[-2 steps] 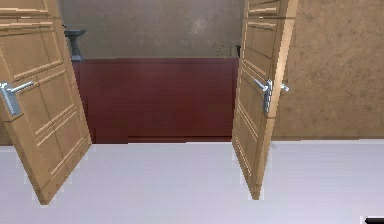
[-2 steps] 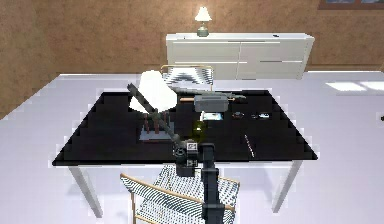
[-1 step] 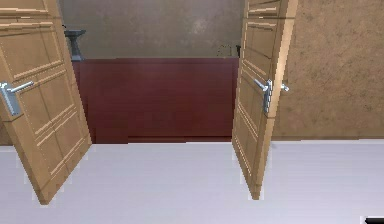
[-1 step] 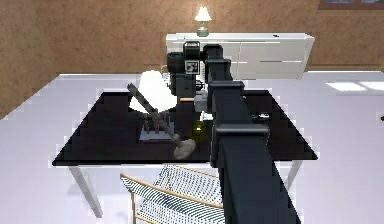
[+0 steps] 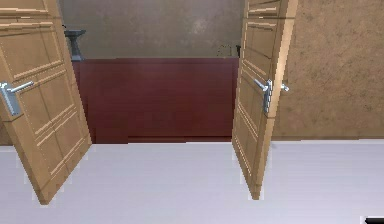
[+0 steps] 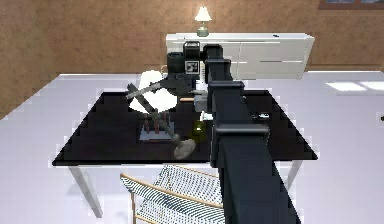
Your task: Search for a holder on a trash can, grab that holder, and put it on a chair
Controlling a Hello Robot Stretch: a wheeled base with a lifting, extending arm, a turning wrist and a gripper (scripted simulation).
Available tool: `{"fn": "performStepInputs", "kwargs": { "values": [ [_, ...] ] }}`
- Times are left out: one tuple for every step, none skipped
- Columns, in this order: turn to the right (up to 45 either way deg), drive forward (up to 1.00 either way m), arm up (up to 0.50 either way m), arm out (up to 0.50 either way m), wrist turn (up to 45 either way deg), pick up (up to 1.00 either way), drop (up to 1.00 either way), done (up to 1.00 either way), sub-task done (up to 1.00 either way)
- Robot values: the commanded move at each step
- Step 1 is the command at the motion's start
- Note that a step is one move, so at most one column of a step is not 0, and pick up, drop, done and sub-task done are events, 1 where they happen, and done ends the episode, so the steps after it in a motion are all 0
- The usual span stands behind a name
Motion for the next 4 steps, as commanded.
{"fn": "performStepInputs", "kwargs": {
  "values": [
    [0.0,0.0,0.0,0.0,-45.0,0.0,0.0,0.0,0.0],
    [0.0,0.0,0.0,0.0,-42.0,0.0,0.0,0.0,0.0],
    [0.0,0.0,0.0,-0.34,0.0,0.0,0.0,0.0,0.0],
    [0.0,0.0,0.0,0.42,0.0,0.0,0.0,0.0,0.0]
  ]
}}
